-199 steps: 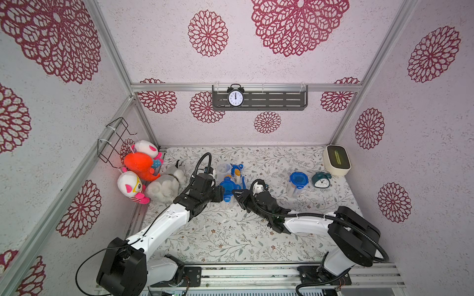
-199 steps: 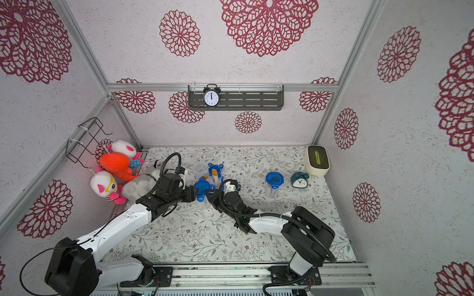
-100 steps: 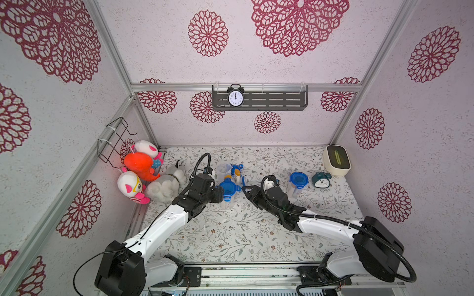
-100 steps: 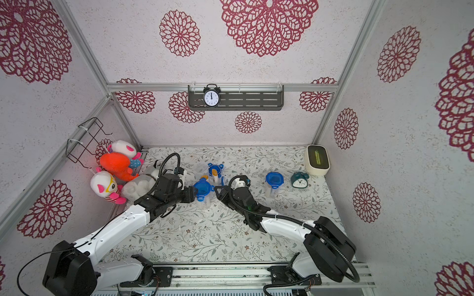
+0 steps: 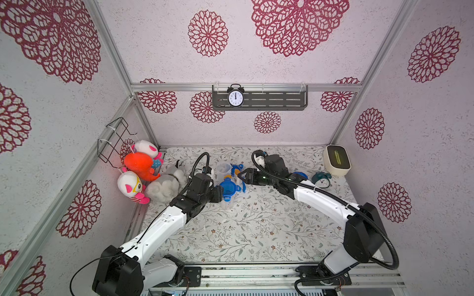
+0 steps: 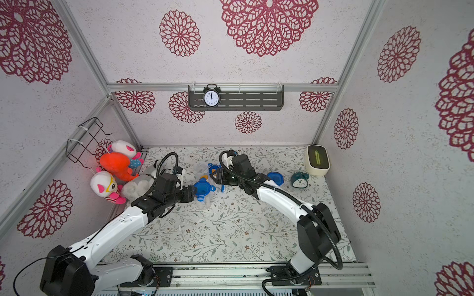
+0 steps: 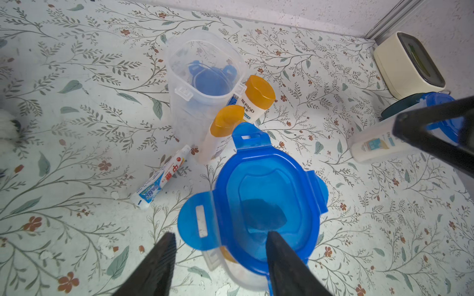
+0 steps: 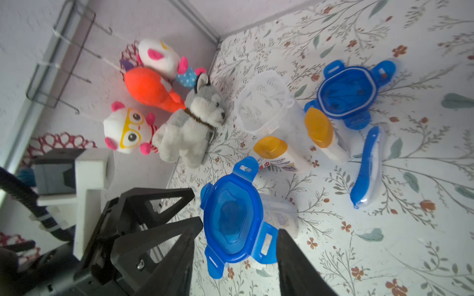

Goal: Pack away toiletry kits
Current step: Close the lid on the container, then close the fastener on the container.

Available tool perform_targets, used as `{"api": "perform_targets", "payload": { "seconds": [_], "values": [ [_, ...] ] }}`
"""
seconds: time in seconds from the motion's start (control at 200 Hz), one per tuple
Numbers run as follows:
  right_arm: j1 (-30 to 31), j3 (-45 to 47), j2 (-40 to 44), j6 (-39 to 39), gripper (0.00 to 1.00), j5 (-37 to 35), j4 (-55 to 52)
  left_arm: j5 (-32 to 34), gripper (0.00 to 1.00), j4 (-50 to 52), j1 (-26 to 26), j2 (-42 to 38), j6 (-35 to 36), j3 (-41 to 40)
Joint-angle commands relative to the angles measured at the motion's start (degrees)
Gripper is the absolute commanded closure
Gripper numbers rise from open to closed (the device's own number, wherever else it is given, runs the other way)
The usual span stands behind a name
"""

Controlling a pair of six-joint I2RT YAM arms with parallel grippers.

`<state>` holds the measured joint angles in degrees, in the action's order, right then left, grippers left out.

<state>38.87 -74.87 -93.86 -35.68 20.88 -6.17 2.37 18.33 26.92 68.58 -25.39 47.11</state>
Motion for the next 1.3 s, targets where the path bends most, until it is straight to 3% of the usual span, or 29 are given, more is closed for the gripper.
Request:
{"api": "perform_targets", "payload": {
  "seconds": [0.0, 0.36, 1.296],
  "values": [
    [0.0, -6.4, -4.0, 11.6, 0.48, 4.9, -12.2, 1.5, 0.38, 0.5, 0.2, -2.5, -0.3, 0.6],
    [0.1, -17.5, -12.6, 24.1, 0.51, 6.6, -21.3, 2.0, 0.33, 0.5, -0.8, -8.8, 0.4, -2.6],
    [1.9, -29.9, -21.4, 30.3, 0.63, 6.5, -28.4, 1.0, 0.33, -0.5, -1.2, -8.0, -0.9, -3.6]
  ]
}}
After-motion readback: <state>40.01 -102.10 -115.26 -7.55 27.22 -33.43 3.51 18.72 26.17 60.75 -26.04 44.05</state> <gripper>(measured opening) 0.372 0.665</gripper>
